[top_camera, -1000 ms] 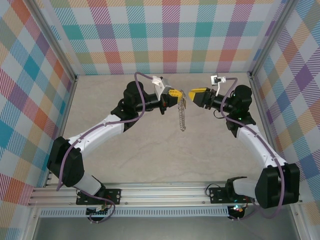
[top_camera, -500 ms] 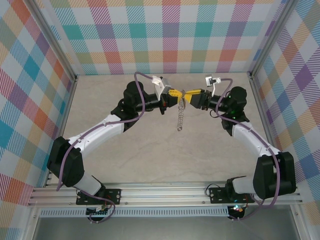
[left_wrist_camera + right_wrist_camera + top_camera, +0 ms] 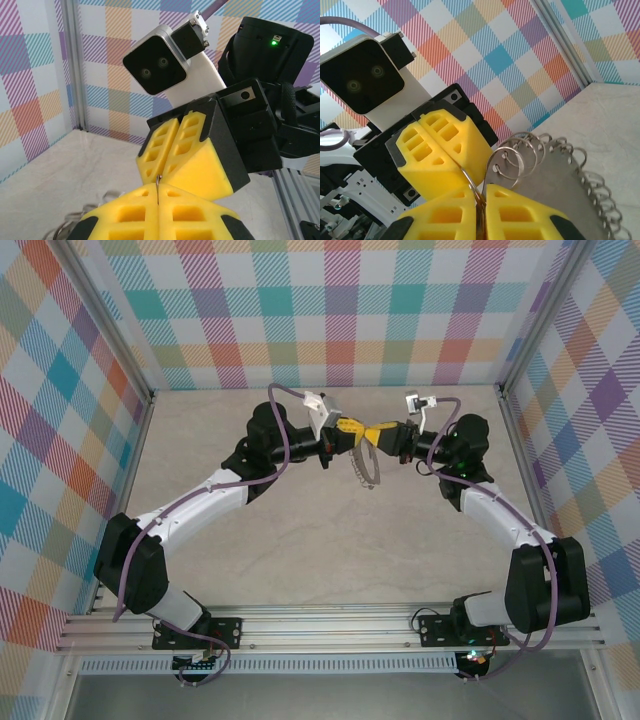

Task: Put the keys on the keyring

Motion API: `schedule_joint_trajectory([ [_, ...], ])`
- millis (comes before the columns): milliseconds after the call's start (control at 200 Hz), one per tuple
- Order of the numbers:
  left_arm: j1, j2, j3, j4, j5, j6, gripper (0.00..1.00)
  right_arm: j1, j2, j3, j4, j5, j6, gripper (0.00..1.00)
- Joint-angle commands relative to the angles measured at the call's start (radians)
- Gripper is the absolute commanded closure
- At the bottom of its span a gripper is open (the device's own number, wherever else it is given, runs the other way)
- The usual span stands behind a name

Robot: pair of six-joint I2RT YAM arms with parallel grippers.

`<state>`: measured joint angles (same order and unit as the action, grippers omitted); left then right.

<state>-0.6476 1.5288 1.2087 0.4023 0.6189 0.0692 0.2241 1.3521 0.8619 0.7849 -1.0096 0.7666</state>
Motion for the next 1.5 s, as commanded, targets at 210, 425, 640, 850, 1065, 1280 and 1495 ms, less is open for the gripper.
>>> schedule_joint_trajectory([
  [210, -0.017, -0.023, 0.046, -0.011, -0.086, -0.015, 1.0, 0.007, -0.009, 0.01, -0.057, 0.048, -0.025, 1.0],
  [425, 0.02, -0.064, 0.045, -0.031, -0.227, -0.04, 0.77, 0.006, -0.019, 0.082, -0.364, 0.093, -0.18, 1.0],
  [640, 0.139, -0.08, 0.063, -0.058, -0.225, -0.127, 0.33, 0.007, -0.009, 0.196, -0.628, 0.117, -0.321, 1.0],
  [850, 0.268, -0.068, 0.106, -0.09, -0.215, -0.264, 0.0, 0.006, 0.044, 0.303, -0.793, 0.108, -0.439, 1.0],
  [1065, 0.296, -0.076, 0.16, -0.191, -0.39, -0.267, 0.0, 0.006, 0.085, 0.409, -0.89, 0.069, -0.541, 1.0],
  [1280, 0.298, -0.014, 0.291, -0.36, -0.335, -0.129, 0.0, 0.007, 0.145, 0.524, -1.015, 0.046, -0.638, 1.0],
  [1495, 0.299, 0.052, 0.345, -0.429, -0.325, -0.085, 0.0, 0.006, 0.184, 0.596, -1.086, 0.046, -0.706, 1.0],
])
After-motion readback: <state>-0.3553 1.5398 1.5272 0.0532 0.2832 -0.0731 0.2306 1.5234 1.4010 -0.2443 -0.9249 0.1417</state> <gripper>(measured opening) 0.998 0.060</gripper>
